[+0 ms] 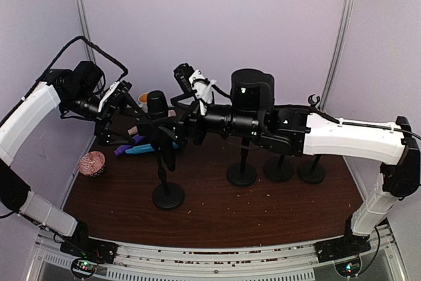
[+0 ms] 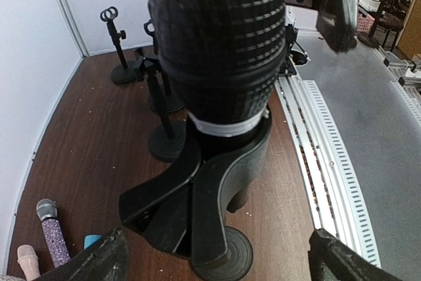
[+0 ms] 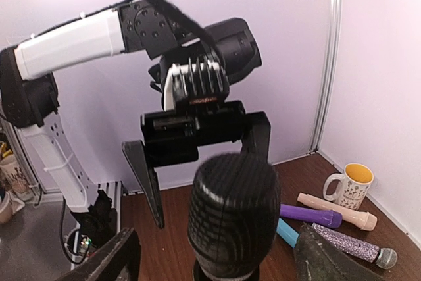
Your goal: Remove the microphone from the stand
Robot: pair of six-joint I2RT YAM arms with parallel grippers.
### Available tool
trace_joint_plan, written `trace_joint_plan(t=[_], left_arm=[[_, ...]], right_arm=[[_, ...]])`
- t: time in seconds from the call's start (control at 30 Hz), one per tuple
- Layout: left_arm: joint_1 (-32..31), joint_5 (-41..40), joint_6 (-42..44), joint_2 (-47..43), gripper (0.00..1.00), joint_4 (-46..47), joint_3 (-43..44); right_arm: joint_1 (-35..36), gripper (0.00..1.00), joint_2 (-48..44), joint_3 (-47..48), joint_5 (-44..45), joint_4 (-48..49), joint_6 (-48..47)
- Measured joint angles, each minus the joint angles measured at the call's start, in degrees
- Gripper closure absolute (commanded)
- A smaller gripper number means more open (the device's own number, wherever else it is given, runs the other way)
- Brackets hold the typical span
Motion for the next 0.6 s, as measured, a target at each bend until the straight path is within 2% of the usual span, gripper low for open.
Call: trace_joint_plan(t=[0.27,0.47,0.6], left_arm=[[-1.97,-0.04,1.31,3.19,0.03,0.02,3.02],[-2.01,0.0,1.99,5.14,0.09,0.07,5.75],[-2.29,0.0,2.16,6.08,0.12,0.09,6.14]], right_arm=[[-0.11,0.21,-0.07,4.0,-3.04,-2.69,0.5],[-0.11,0.2,1.68,6.51,-3.48,-6.43,0.55],[-0.11,0.28,3.37,8.5,-3.34,-8.48,0.79]])
